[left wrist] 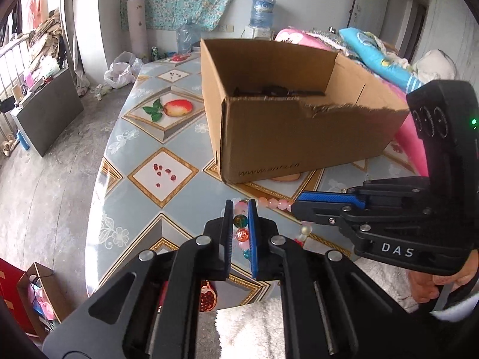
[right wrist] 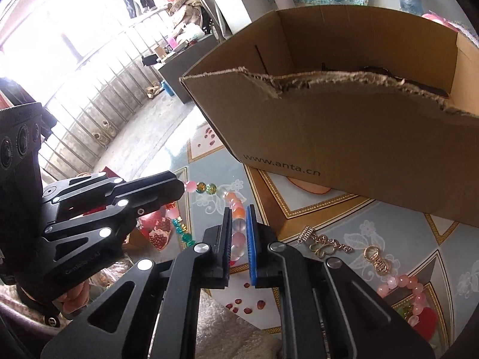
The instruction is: Organize jewelry
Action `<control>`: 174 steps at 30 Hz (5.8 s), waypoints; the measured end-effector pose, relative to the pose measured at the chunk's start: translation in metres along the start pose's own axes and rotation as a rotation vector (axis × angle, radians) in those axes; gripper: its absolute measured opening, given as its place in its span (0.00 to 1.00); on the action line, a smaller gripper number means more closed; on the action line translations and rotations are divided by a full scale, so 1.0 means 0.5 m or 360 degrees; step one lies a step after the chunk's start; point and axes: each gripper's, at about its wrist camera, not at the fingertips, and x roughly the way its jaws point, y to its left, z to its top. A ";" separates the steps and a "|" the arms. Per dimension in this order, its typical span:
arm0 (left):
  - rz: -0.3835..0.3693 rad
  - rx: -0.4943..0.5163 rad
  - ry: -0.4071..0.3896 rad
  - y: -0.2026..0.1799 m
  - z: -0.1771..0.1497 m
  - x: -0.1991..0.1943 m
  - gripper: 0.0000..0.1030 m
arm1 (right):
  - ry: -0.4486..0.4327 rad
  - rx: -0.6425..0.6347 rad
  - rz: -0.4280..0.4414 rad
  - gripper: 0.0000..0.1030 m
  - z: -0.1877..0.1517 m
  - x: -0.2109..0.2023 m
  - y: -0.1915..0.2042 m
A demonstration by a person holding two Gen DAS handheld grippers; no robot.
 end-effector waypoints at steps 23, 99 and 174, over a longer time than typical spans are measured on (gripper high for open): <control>-0.0203 0.0124 -0.0225 -0.070 0.344 0.027 0.08 | -0.0135 -0.0035 0.0106 0.09 0.286 -0.061 -0.157; -0.0191 0.0199 0.0123 -0.157 -0.039 0.150 0.50 | 0.0314 0.0039 -0.0505 0.09 -0.054 -0.050 -0.230; -0.0476 0.0368 0.0111 -0.213 -0.041 0.118 0.31 | -0.0017 0.0231 -0.0102 0.19 -0.069 -0.109 -0.264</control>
